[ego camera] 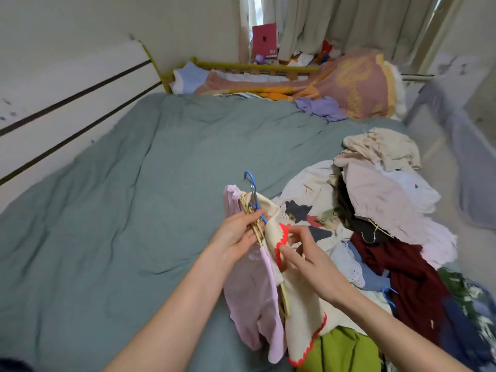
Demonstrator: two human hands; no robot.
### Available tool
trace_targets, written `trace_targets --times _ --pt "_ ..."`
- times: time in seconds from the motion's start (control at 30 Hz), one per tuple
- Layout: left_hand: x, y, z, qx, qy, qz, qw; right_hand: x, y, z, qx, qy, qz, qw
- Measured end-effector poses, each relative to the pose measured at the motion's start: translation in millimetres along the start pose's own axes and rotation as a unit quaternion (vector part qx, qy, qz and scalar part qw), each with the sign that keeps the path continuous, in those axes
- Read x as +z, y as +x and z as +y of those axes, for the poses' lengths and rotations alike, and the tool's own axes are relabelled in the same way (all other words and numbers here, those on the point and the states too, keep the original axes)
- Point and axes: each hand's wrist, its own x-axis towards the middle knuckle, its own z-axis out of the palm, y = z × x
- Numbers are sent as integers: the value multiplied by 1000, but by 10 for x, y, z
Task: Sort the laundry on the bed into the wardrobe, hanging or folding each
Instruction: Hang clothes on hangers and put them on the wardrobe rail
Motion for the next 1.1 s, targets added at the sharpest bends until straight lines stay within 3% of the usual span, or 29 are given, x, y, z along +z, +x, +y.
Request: trace_targets --times 0.1,0.2,0.4,0.67,0.83,0.93,1.1 --pt "-49 -84 -86 -5 23 -4 1000 61 -110 -152 -49 -71 92 992" --pt "-43 -145 -140 -2 34 0 999 184 -145 -176 -121 -133 117 977" --pt "174 -212 -117 32 39 -25 998 -36 -362 -54 -7 -57 96 994" --pt "719 51 -309 28 69 -53 996 -381 -374 178 39 -57 92 993" --pt "847 455 -497 10 66 -38 997 -671 -7 849 154 121 150 969" --pt "907 759 -591 12 54 -23 998 -922 329 1491 227 92 180 953" --pt "967 1377 -712 10 62 -5 998 -1262 890 2374 277 -32 152 948"
